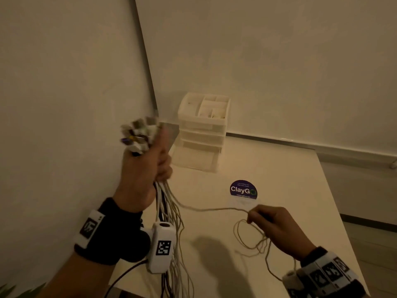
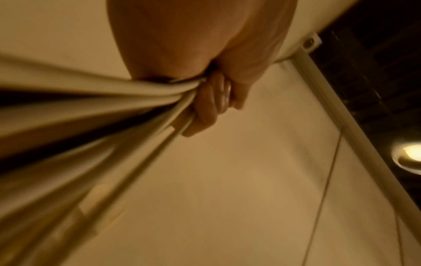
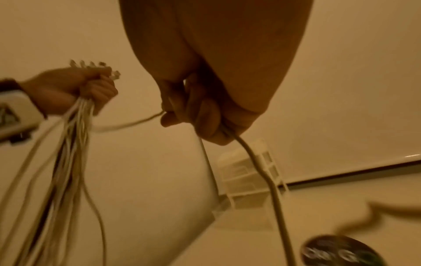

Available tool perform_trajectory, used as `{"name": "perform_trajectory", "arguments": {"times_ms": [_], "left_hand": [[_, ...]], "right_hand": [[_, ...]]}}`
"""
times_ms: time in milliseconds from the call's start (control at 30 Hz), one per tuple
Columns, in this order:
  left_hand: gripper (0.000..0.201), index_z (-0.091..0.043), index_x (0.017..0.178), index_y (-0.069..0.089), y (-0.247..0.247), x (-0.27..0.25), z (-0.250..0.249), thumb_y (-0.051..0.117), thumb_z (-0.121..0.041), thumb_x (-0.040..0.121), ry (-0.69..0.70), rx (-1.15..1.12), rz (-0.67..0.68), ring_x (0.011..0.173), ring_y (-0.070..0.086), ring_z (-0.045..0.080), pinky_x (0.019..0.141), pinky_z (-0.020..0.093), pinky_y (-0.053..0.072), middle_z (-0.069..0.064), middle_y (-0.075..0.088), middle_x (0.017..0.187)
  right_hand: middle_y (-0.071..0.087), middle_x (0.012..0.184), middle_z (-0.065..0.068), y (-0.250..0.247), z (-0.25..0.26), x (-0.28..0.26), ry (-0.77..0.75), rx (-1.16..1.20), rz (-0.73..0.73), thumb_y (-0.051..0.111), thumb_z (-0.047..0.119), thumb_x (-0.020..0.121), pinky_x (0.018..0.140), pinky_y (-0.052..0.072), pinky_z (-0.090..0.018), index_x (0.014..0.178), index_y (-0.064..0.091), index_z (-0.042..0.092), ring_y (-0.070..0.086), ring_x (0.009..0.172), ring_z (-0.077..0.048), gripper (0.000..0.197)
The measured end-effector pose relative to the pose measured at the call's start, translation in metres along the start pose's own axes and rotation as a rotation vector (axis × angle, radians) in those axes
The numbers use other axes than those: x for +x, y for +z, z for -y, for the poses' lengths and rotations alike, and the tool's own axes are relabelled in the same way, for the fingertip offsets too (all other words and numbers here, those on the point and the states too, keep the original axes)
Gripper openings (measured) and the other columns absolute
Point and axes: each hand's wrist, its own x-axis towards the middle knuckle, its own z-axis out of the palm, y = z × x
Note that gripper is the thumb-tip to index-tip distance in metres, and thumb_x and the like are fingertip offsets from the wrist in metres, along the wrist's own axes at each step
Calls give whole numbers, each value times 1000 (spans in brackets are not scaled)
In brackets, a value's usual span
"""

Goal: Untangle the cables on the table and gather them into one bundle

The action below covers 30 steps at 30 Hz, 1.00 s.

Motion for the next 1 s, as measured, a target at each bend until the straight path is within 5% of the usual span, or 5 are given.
{"name": "perform_trajectory", "arguments": {"times_ms": [200,467,700,833,1000], "left_hand": [[14,-17,74,67,49,-41,42,73,-10,84,32,491,453,41,48,-6,47,8,36,-19,54,44],[8,-20,91,75,56,-40,63,74,-24,84,58,580,391,59,60,-8,58,13,44,-21,67,61],[21,-28,73,64,54,-33,58,73,-12,84,162,541,150,48,57,-1,56,10,42,-17,59,49],[22,-23,70,62,41,-15,40,70,-10,86,198,389,-52,62,54,31,57,54,47,9,58,68],[27,-21,67,55,3,13,19,68,-13,90,225,196,-321,34,32,6,42,20,30,-13,43,43]], "right_hand": [[46,50,8,3,59,20,-117,159,-52,57,33,93,51,35,-29,75,69,15,39,47,-11,28],[46,52,9,-10,58,21,-74,259,-56,50,21,99,50,36,-25,82,69,10,40,46,-6,28],[41,59,-2,-5,47,21,-151,278,-6,45,16,102,53,36,-29,83,65,9,38,53,-13,28],[39,58,0,-4,17,18,-44,311,3,47,11,101,51,34,-25,77,65,11,35,52,-13,30],[38,58,-4,0,-17,7,73,239,-8,49,9,99,49,33,-23,75,66,12,34,50,-13,29]]}}
